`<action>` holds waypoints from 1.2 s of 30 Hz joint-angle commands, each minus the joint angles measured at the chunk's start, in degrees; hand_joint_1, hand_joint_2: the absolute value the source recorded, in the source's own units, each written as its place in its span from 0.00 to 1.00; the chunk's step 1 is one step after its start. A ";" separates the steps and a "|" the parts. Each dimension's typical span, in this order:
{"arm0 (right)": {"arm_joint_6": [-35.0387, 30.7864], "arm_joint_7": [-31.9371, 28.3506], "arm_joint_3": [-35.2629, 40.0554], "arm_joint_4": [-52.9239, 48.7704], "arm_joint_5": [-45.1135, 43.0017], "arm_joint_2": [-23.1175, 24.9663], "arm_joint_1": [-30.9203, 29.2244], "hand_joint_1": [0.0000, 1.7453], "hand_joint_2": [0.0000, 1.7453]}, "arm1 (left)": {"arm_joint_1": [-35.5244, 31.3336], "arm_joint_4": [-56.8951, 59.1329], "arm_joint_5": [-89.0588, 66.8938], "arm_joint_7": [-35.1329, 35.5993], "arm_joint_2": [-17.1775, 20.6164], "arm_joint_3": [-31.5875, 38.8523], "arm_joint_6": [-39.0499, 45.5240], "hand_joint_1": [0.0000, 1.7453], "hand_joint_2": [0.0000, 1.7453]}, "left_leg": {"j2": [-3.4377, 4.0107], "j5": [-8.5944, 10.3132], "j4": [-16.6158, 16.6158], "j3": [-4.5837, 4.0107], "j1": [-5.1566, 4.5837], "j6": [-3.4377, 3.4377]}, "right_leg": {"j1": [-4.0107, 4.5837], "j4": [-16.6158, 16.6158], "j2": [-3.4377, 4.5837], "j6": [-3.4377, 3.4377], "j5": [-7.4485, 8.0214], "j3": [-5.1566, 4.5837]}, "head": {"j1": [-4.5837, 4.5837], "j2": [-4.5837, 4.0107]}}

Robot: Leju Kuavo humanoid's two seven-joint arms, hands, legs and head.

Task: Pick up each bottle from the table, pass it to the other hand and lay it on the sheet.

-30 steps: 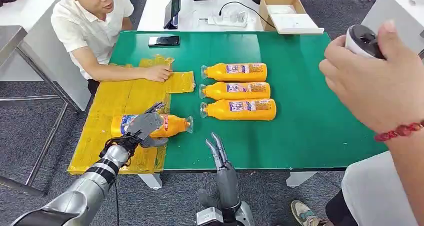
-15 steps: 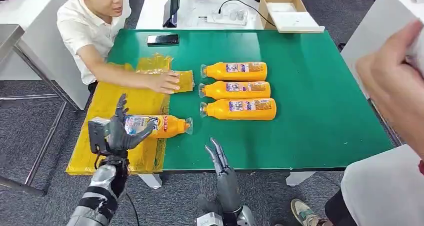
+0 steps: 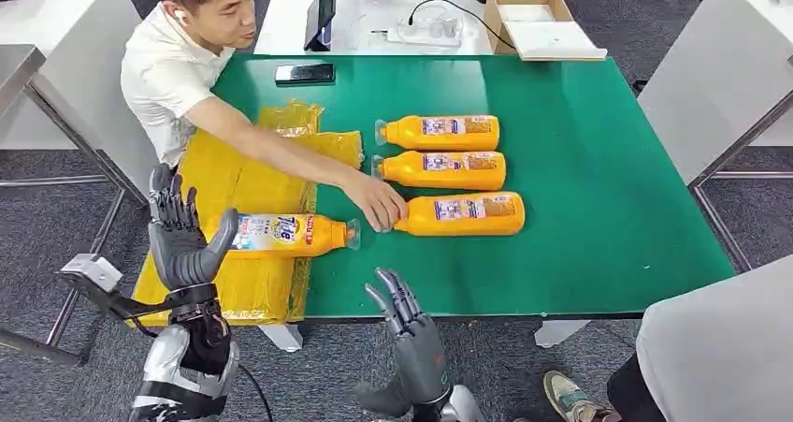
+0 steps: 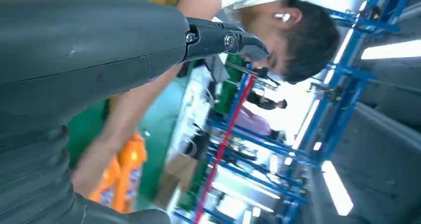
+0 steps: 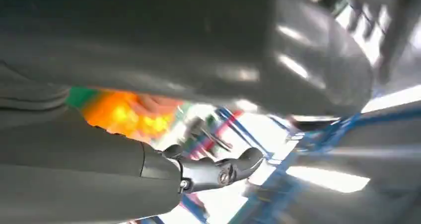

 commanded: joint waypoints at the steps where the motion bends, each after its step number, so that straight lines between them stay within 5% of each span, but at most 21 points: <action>1: -3.67 5.84 -23.58 1.91 21.87 0.33 -3.31 0.00 1.00 | 4.06 -8.55 -1.34 0.04 -1.25 -0.17 1.81 0.00 1.00 | -0.05 0.00 -0.02 0.03 -0.02 -0.02 | -0.01 -0.02 -0.08 -0.02 -0.02 0.05 | 0.02 0.00; 4: -3.67 10.69 -29.80 4.73 30.43 -2.43 -7.31 0.00 1.00 | 6.04 -9.47 -6.87 -1.26 -1.12 -3.54 4.41 0.00 1.00 | -0.02 -0.02 -0.02 0.05 -0.05 -0.02 | -0.03 -0.03 0.02 -0.03 0.00 0.06 | 0.02 0.00; 30: -3.67 9.85 -30.27 5.58 29.63 -2.92 -7.91 0.00 1.00 | 6.27 -9.37 -7.12 -1.51 -1.23 -4.03 4.70 0.00 1.00 | -0.12 -0.03 -0.02 0.08 -0.06 -0.03 | -0.02 -0.05 -0.05 -0.04 -0.01 0.11 | 0.00 0.00; 31: 3.63 32.32 -28.77 31.31 39.42 -8.42 -18.41 0.00 1.00 | 6.94 -2.71 -20.32 6.30 1.04 -11.20 6.94 0.00 1.00 | -0.12 -0.03 -0.02 0.08 -0.06 -0.03 | -0.02 -0.04 -0.04 -0.03 -0.01 0.10 | 0.02 0.00; 33: -3.49 26.40 -28.43 46.57 34.17 -11.17 -25.30 0.00 1.00 | 6.61 2.76 -18.96 0.72 0.64 -14.35 9.67 0.00 1.00 | 0.04 0.01 -0.23 0.44 -0.05 0.00 | 0.00 -0.33 0.09 -0.01 0.11 0.46 | 0.00 0.00; 36: -3.67 26.34 -28.33 46.90 34.07 -11.03 -25.51 0.00 1.00 | 6.31 2.70 -18.76 0.51 0.92 -14.42 9.89 0.00 1.00 | 0.02 0.02 -0.13 0.35 -0.15 0.03 | -0.08 -0.21 -0.09 0.03 0.09 0.33 | -0.07 0.00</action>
